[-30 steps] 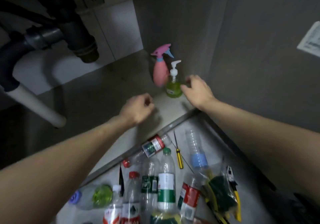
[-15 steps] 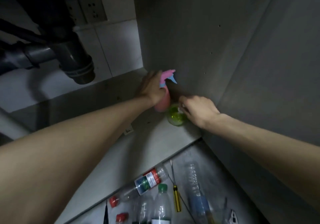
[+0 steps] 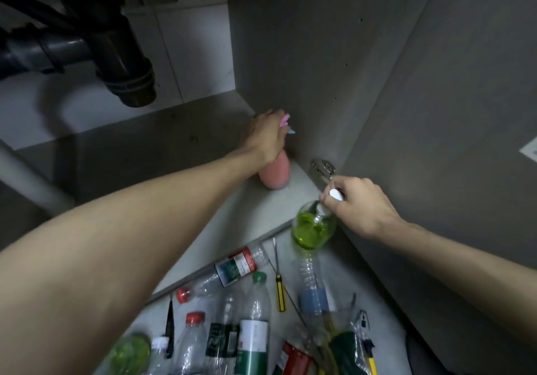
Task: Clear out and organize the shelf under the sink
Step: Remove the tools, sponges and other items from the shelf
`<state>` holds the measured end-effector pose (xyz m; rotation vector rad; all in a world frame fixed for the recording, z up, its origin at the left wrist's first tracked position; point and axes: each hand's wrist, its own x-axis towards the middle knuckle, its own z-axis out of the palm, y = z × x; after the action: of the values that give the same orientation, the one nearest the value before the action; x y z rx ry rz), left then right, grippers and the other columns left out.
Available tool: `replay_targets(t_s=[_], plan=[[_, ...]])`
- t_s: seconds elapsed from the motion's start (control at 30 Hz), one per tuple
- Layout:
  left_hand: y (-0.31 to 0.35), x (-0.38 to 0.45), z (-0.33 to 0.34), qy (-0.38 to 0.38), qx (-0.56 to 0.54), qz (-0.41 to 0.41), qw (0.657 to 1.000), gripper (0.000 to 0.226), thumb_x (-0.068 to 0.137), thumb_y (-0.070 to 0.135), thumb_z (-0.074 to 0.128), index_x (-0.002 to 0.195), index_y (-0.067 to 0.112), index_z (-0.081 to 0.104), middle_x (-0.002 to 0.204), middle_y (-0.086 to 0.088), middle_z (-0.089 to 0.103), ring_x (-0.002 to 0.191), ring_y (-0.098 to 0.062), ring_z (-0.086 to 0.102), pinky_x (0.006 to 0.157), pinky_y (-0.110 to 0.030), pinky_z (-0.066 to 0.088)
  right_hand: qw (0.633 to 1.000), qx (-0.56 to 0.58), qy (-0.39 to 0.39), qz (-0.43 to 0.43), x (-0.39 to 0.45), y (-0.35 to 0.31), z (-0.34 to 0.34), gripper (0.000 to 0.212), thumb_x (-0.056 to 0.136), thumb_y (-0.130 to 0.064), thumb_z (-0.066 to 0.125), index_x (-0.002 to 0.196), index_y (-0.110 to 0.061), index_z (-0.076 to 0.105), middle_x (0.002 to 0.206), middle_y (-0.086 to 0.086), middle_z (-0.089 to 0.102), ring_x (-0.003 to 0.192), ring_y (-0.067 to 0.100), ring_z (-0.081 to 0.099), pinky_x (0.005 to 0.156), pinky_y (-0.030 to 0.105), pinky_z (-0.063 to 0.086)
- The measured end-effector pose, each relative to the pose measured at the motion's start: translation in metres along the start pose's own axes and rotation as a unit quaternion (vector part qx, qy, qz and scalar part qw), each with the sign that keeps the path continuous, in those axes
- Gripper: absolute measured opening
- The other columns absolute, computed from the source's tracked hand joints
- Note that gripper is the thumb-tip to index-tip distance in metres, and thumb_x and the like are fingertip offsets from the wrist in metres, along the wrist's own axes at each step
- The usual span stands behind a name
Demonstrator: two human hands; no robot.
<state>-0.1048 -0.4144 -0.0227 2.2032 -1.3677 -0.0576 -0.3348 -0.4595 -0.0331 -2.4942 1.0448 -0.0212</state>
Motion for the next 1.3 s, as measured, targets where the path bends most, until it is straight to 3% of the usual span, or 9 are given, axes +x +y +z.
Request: replay_targets(t_s=[0.17, 0.3, 0.47, 0.6, 0.77, 0.87, 0.97, 1.2, 1.3], plan=[[0.006, -0.08, -0.022, -0.018, -0.043, 0.054, 0.997, 0.015, 0.096, 0.025, 0.059, 0.085, 0.019, 0.052, 0.086, -0.003, 0.059, 0.089, -0.034, 0.059, 0.067, -0.033, 0.031, 0.997, -0.076, -0.012, 0.031, -0.028, 0.014, 0.017, 0.016, 0.091, -0.044, 0.055, 0.092, -0.029, 0.062, 0.102, 0.011, 0.07, 0.099, 0.04, 0.063, 0.076, 0.038, 0.048], [0.016, -0.138, -0.021, -0.045, -0.037, 0.041, 0.997, 0.015, 0.093, 0.028, 0.065, 0.088, 0.013, 0.063, 0.086, -0.005, 0.064, 0.086, -0.031, 0.059, 0.071, -0.037, 0.041, 0.989, -0.13, -0.047, 0.06, -0.057, 0.031, 0.037, 0.02, 0.093, -0.036, 0.05, 0.103, -0.024, 0.063, 0.112, 0.014, 0.068, 0.105, 0.04, 0.063, 0.076, 0.038, 0.044], [0.039, -0.168, -0.018, -0.046, -0.046, -0.004, 0.998, 0.018, 0.091, 0.029, 0.067, 0.083, 0.013, 0.068, 0.079, -0.006, 0.066, 0.08, -0.03, 0.059, 0.07, -0.038, 0.045, 0.987, -0.087, -0.073, 0.11, -0.084, 0.049, 0.06, 0.026, 0.095, -0.029, 0.048, 0.113, -0.025, 0.066, 0.118, 0.013, 0.068, 0.108, 0.039, 0.063, 0.082, 0.037, 0.048], [0.043, -0.192, -0.028, -0.057, -0.052, -0.031, 0.997, 0.017, 0.091, 0.028, 0.067, 0.084, 0.013, 0.069, 0.074, -0.006, 0.067, 0.075, -0.028, 0.059, 0.065, -0.035, 0.045, 0.983, -0.086, -0.121, 0.113, -0.095, 0.05, 0.066, 0.036, 0.097, -0.024, 0.046, 0.131, -0.024, 0.06, 0.135, 0.012, 0.061, 0.12, 0.037, 0.059, 0.096, 0.039, 0.049], [0.033, -0.228, -0.047, -0.06, -0.043, -0.074, 0.995, 0.019, 0.09, 0.028, 0.07, 0.073, 0.026, 0.062, 0.062, 0.013, 0.054, 0.06, -0.007, 0.048, 0.052, -0.02, 0.029, 0.983, -0.129, -0.111, 0.069, -0.102, 0.038, 0.063, 0.043, 0.097, -0.027, 0.051, 0.138, -0.015, 0.055, 0.143, 0.01, 0.049, 0.132, 0.031, 0.044, 0.103, 0.042, 0.045], [0.026, -0.258, -0.064, -0.038, -0.038, -0.12, 0.991, 0.035, 0.088, 0.027, 0.07, 0.06, 0.03, 0.049, 0.057, 0.013, 0.05, 0.056, -0.004, 0.044, 0.05, -0.017, 0.027, 0.989, -0.127, -0.075, 0.013, -0.104, 0.018, 0.06, 0.042, 0.095, -0.022, 0.052, 0.136, -0.014, 0.057, 0.142, 0.01, 0.046, 0.134, 0.029, 0.039, 0.102, 0.042, 0.044], [0.017, -0.296, -0.085, -0.04, -0.025, -0.164, 0.985, 0.036, 0.087, 0.028, 0.07, 0.059, 0.029, 0.048, 0.058, 0.011, 0.052, 0.056, -0.004, 0.047, 0.049, -0.018, 0.03, 0.987, -0.122, -0.094, -0.033, -0.101, -0.013, 0.062, 0.039, 0.096, -0.024, 0.054, 0.133, -0.017, 0.06, 0.141, 0.01, 0.051, 0.132, 0.029, 0.044, 0.105, 0.042, 0.044], [-0.032, -0.379, -0.147, -0.179, 0.035, -0.251, 0.951, 0.026, 0.083, 0.029, 0.074, 0.065, 0.016, 0.06, 0.062, -0.002, 0.063, 0.059, -0.021, 0.057, 0.053, -0.031, 0.043, 0.974, -0.134, -0.15, -0.106, -0.106, -0.105, 0.09, 0.024, 0.093, -0.029, 0.056, 0.108, -0.017, 0.069, 0.118, 0.015, 0.067, 0.107, 0.033, 0.063, 0.081, 0.035, 0.049], [-0.054, -0.411, -0.166, -0.233, 0.075, -0.303, 0.921, 0.03, 0.081, 0.027, 0.073, 0.059, 0.016, 0.057, 0.055, 0.001, 0.057, 0.055, -0.021, 0.053, 0.047, -0.026, 0.038, 0.959, -0.171, -0.156, -0.164, -0.112, -0.131, 0.105, 0.021, 0.093, -0.029, 0.054, 0.103, -0.018, 0.068, 0.111, 0.012, 0.068, 0.1, 0.031, 0.065, 0.074, 0.033, 0.046]])
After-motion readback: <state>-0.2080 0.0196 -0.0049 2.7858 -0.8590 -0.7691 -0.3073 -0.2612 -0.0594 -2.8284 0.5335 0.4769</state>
